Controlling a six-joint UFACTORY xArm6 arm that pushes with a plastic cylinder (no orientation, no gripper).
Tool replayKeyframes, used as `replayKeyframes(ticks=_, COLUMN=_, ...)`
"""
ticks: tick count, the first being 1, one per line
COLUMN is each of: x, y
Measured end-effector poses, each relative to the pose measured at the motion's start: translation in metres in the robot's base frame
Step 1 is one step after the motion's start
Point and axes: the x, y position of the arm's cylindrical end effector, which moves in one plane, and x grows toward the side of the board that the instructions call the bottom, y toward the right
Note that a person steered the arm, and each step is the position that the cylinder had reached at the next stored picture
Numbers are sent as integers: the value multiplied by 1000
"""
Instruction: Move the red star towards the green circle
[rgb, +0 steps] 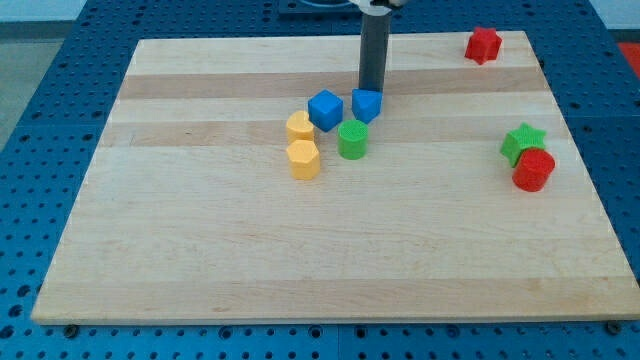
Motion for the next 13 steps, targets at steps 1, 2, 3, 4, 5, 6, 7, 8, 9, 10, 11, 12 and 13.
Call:
replayKeyframes(ticks=1, x=-10, y=9)
replayKeyframes(ticks=2, x=-38, y=19)
replayKeyframes(ticks=3, x=-76, y=19)
replayKeyframes(ticks=4, x=-114, y=43)
replayKeyframes(ticks=5, x=-129, y=83)
replayKeyframes(ticks=6, x=-129, y=132)
replayKeyframes(ticks=7, x=-129, y=167)
replayKeyframes(ticks=8, x=-129, y=189)
replayKeyframes(ticks=9, x=-129, y=207)
replayKeyframes(ticks=10, x=-125, y=202)
replayKeyframes(ticks=11, x=-118, y=187)
replayKeyframes(ticks=12, x=-98, y=184)
replayKeyframes(ticks=13, x=-72, y=182)
